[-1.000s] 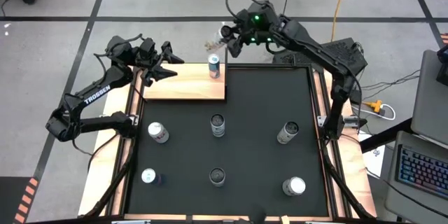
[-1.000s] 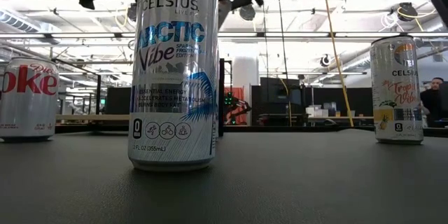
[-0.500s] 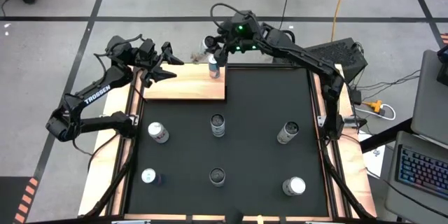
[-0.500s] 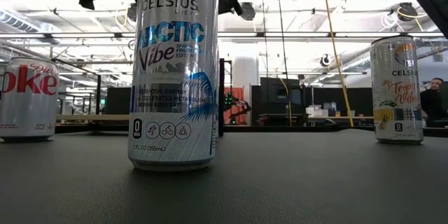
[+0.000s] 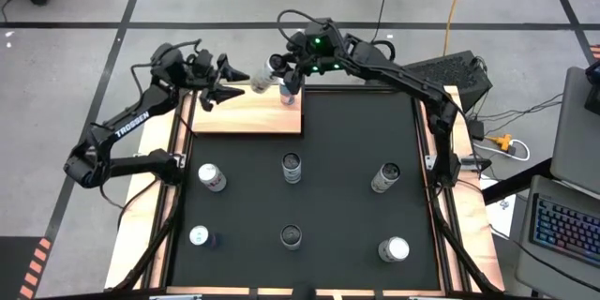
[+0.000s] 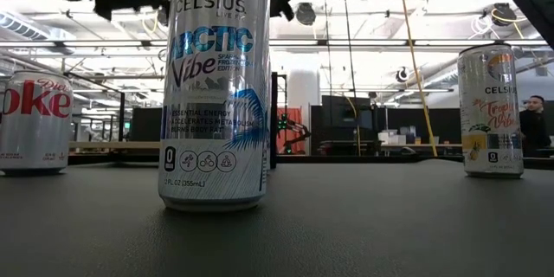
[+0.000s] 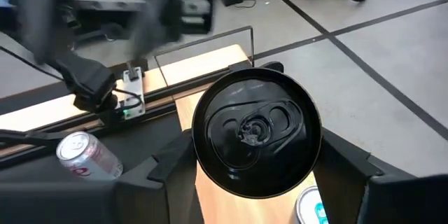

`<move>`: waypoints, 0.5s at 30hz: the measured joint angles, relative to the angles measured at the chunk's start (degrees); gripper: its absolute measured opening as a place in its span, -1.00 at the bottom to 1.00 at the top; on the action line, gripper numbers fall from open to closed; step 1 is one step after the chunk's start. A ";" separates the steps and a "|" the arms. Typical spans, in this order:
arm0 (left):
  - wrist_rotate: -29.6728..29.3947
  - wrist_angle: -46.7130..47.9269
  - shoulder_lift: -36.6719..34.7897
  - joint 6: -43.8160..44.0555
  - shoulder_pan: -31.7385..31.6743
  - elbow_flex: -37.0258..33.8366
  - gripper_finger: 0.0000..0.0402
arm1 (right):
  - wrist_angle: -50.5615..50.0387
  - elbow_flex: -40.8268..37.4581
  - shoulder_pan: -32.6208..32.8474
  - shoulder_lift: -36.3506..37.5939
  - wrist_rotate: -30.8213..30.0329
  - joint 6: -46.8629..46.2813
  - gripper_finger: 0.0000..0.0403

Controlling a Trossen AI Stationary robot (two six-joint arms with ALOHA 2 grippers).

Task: Place canned beverage on shelf
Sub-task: Put the top white yellow soda can on the shelf

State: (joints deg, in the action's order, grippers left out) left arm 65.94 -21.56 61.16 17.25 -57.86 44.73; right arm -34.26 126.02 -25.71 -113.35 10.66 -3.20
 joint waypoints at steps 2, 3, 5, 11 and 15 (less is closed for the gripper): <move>-0.05 4.64 0.45 -3.43 -1.06 0.00 0.30 | 0.62 0.00 0.00 -0.26 0.11 0.48 0.01; -0.08 6.37 0.61 -5.28 -1.46 0.00 0.30 | 0.66 0.00 -0.02 -0.34 0.06 0.86 0.01; -0.68 8.71 1.22 -8.37 -2.11 0.00 0.30 | 1.56 0.00 -0.02 -0.92 0.12 1.45 0.01; -0.94 10.73 3.37 -12.18 -3.85 0.00 0.30 | 1.10 -0.02 -0.13 -2.51 1.27 1.58 0.01; 0.82 12.17 5.77 -15.91 -4.01 0.00 0.30 | 1.29 -0.02 -0.09 -3.13 2.40 1.27 0.01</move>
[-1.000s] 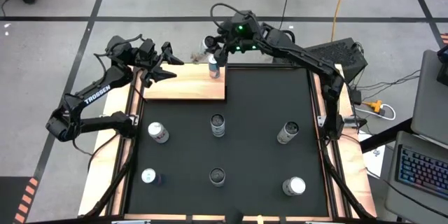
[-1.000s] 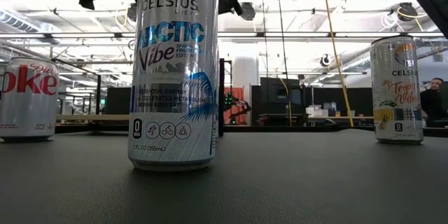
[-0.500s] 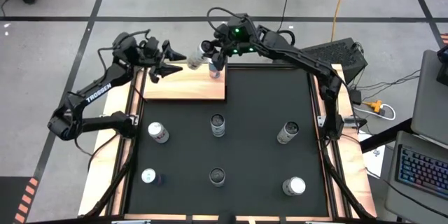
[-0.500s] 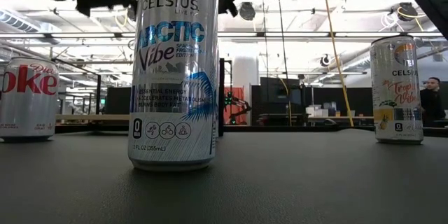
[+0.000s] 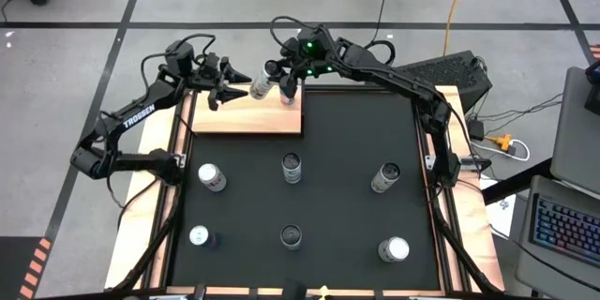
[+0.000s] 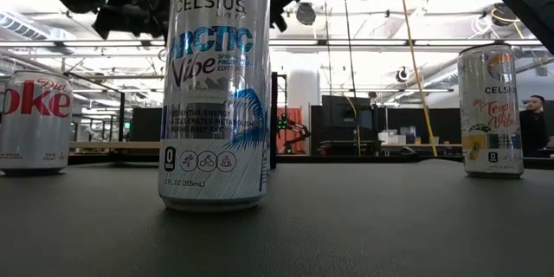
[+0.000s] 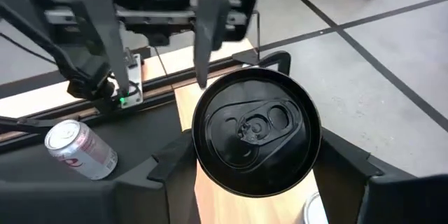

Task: Place canned beverage on shelf
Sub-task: Put the top white yellow soda can on the shelf

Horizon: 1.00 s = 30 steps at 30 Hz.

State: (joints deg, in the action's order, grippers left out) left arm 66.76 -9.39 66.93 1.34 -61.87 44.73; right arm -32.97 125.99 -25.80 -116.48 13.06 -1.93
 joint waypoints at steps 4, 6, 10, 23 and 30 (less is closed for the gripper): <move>-2.17 0.04 2.57 -3.84 0.00 0.00 0.30 | -0.27 0.00 0.39 -0.31 1.04 -0.37 0.01; -5.21 -0.01 3.75 -5.12 0.00 0.00 0.30 | -0.43 0.00 0.40 -0.42 0.99 -0.37 0.01; -7.52 -0.53 4.96 -6.38 0.00 0.00 0.30 | -1.55 0.00 0.42 -0.42 0.99 -0.20 0.01; -7.70 -0.57 4.99 -11.40 1.60 0.00 0.30 | -1.18 0.02 0.50 -0.40 0.77 -0.05 0.01; -7.77 -0.57 4.99 -12.24 1.60 0.00 0.30 | 0.00 0.02 0.54 -0.40 0.77 -0.35 0.01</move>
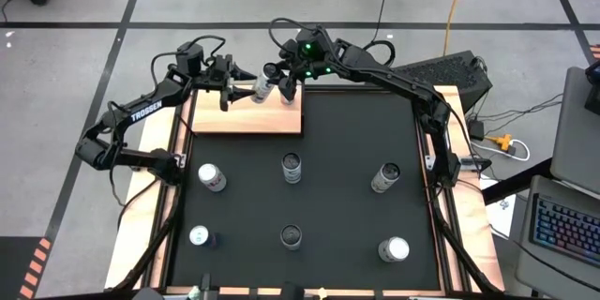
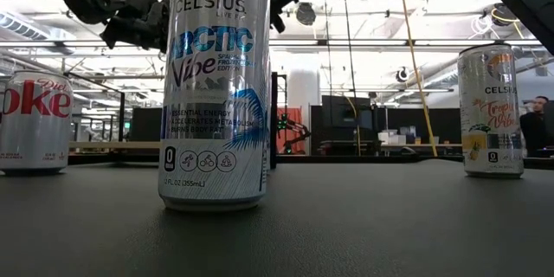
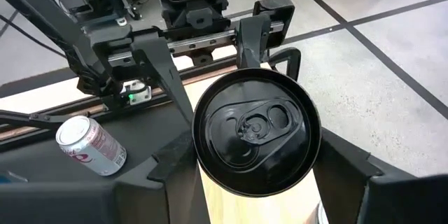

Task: Place canned beverage on shelf
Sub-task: Put the top white yellow soda can on the shelf

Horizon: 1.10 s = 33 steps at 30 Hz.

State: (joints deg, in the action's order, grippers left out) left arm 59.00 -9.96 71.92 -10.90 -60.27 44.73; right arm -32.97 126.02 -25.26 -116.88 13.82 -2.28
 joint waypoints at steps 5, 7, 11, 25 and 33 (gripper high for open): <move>-3.49 0.00 0.00 0.00 0.00 0.00 0.30 | 0.07 0.00 -0.02 0.00 0.00 -0.02 0.01; -4.97 0.02 0.00 0.01 0.00 0.00 0.30 | 0.04 -0.02 -0.01 0.00 0.00 -0.02 0.01; -5.79 0.00 0.00 0.00 0.00 0.00 0.30 | 0.08 -0.02 -0.02 0.00 -0.04 -0.02 0.01; -7.93 0.04 0.00 0.00 0.89 0.00 0.30 | 1.13 0.00 0.12 0.04 -0.08 -0.02 0.01; -8.45 0.02 0.00 -0.02 2.47 0.00 0.30 | 1.53 0.00 0.33 0.04 -0.02 -0.02 0.01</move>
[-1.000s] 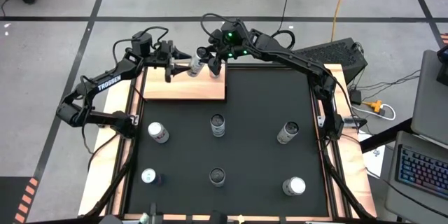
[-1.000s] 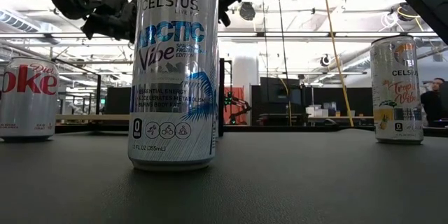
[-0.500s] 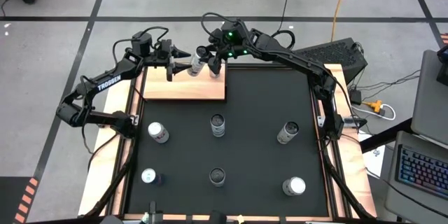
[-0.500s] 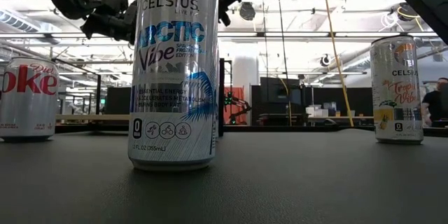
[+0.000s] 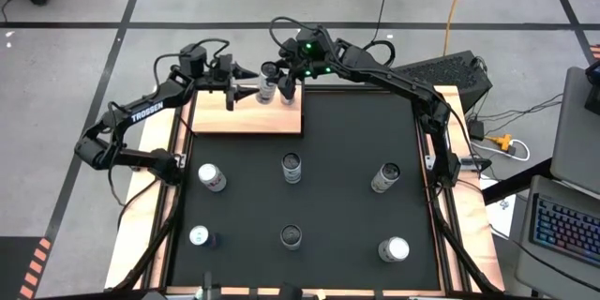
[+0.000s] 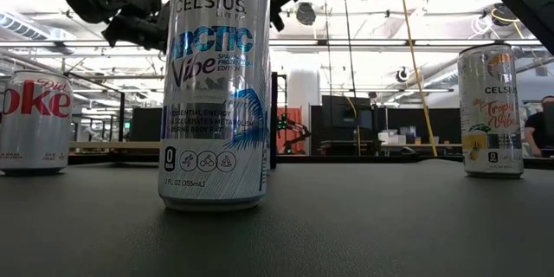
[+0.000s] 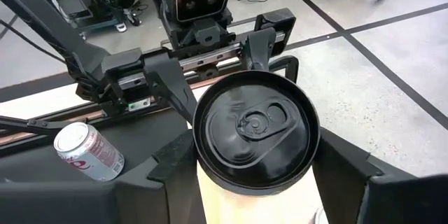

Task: Place canned beverage on shelf
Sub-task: Put the top white yellow soda can on the shelf

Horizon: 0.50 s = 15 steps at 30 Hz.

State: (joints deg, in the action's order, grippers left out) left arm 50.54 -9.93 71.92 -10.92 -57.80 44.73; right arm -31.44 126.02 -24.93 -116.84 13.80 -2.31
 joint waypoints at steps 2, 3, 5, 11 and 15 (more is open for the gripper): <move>-0.01 0.00 0.00 0.00 0.66 0.00 0.30 | -0.02 0.00 0.04 0.00 0.02 0.00 0.01; -0.02 0.00 0.00 0.00 0.92 0.00 0.30 | -0.03 -0.02 0.04 0.00 0.07 0.00 0.01; -0.02 0.00 0.00 0.00 1.38 0.00 0.30 | -0.04 -0.02 0.04 0.00 0.25 -0.02 0.01; -0.02 -0.02 0.00 0.04 2.54 0.00 0.30 | -0.06 0.00 0.11 -0.16 0.35 -0.04 0.01; -0.04 0.04 0.00 0.09 2.98 0.00 0.30 | -0.35 0.00 0.31 -1.09 0.52 -0.04 0.01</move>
State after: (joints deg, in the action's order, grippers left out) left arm 50.50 -9.90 71.92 -10.83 -54.81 44.73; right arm -31.79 126.02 -24.62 -117.92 14.33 -2.35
